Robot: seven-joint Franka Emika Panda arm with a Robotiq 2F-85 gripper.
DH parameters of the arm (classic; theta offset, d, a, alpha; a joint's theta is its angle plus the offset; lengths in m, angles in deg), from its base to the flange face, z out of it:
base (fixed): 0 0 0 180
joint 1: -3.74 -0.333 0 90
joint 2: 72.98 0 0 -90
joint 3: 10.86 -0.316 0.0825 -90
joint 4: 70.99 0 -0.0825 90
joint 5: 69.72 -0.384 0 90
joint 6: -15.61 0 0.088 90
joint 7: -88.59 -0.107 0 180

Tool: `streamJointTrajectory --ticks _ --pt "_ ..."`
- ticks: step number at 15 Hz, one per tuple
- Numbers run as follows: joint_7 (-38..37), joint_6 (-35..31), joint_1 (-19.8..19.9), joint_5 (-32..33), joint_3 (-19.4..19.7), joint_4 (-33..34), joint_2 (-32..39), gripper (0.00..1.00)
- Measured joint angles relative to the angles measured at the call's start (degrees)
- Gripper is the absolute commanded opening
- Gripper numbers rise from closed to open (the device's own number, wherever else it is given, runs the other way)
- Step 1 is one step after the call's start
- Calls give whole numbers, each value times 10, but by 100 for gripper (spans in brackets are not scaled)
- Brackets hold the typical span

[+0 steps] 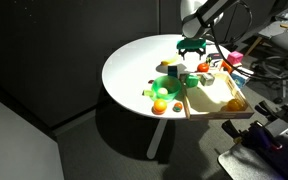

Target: Put the banana on the table

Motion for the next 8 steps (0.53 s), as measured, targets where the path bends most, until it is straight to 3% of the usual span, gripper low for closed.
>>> streamJointTrajectory --ticks 8 --pt "44 54 0 0 -34 -43 -59 100"
